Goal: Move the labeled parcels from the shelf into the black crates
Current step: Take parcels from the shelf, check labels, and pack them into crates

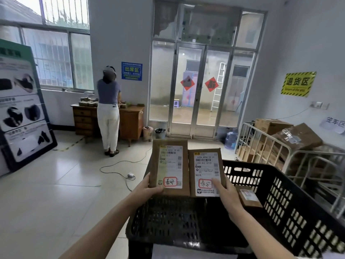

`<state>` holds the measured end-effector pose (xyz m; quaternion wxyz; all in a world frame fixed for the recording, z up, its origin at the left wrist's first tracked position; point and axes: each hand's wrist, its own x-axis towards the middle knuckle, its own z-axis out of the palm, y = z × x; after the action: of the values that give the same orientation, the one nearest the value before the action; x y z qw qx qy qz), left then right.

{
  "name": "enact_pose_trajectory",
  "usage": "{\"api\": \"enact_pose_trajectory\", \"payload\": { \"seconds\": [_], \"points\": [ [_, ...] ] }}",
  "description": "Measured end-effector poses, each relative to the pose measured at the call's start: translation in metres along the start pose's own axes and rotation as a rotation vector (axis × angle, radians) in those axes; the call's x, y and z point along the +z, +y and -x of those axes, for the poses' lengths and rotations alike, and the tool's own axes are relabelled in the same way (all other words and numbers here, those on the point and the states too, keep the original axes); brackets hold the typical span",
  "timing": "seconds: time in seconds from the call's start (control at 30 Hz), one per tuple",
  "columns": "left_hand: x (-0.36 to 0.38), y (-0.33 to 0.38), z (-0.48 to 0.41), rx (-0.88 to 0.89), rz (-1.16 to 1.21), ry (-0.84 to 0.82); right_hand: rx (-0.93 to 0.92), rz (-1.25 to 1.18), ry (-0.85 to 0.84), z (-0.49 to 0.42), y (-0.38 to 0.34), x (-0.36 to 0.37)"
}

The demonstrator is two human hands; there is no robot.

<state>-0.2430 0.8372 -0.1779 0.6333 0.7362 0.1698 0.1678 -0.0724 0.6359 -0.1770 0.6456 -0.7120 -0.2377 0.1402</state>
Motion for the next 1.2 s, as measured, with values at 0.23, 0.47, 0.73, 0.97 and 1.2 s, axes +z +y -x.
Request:
{"api": "enact_pose_trajectory", "payload": {
  "seconds": [0.23, 0.47, 0.73, 0.97, 1.2],
  "points": [
    [0.009, -0.032, -0.07, -0.188, 0.067, 0.052, 0.147, -0.028, 0.025, -0.073, 0.038, 0.003],
    [0.021, -0.085, -0.119, -0.381, 0.114, 0.209, 0.279, 0.07, 0.113, -0.115, 0.099, 0.03],
    [0.026, -0.148, -0.142, -0.591, 0.142, 0.306, 0.428, 0.173, 0.107, -0.131, 0.162, 0.055],
    [0.028, -0.179, -0.163, -0.609, 0.161, 0.339, 0.521, 0.161, 0.096, -0.143, 0.196, 0.064],
    [0.028, -0.194, -0.18, -0.598, 0.09, 0.326, 0.528, 0.171, 0.084, -0.161, 0.218, 0.068]
  ]
}}
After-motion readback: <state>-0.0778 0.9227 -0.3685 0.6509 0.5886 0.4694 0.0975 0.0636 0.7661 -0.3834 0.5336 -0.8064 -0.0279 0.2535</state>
